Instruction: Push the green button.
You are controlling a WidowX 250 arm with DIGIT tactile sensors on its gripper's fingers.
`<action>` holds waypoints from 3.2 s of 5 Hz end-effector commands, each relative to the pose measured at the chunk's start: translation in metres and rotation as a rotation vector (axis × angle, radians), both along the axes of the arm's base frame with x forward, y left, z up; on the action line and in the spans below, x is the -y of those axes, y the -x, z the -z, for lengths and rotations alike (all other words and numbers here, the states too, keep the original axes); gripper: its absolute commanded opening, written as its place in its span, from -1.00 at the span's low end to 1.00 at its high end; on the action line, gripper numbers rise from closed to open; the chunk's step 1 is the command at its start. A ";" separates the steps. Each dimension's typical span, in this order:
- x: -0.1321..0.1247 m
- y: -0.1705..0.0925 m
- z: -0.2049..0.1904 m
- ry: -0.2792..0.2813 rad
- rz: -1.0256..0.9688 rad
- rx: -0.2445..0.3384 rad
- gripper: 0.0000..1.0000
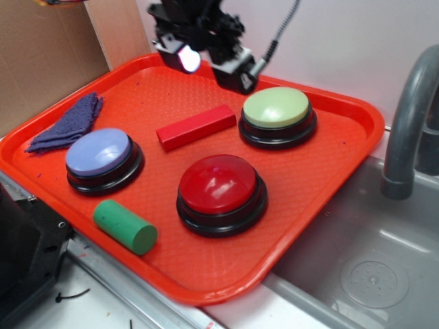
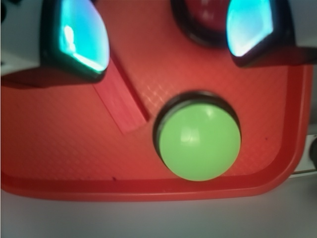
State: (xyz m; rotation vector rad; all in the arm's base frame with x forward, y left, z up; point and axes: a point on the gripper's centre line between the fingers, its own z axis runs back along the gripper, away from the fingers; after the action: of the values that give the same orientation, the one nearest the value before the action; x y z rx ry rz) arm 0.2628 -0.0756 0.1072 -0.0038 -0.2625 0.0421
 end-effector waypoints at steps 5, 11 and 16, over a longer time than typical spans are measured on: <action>0.011 -0.050 0.045 -0.014 0.077 -0.061 1.00; -0.020 0.001 -0.073 -0.020 0.016 -0.115 1.00; -0.032 0.024 -0.098 -0.014 -0.055 -0.240 1.00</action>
State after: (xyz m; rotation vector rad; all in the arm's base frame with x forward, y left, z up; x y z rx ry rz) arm 0.2305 -0.0447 0.1818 0.0444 0.0614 0.0855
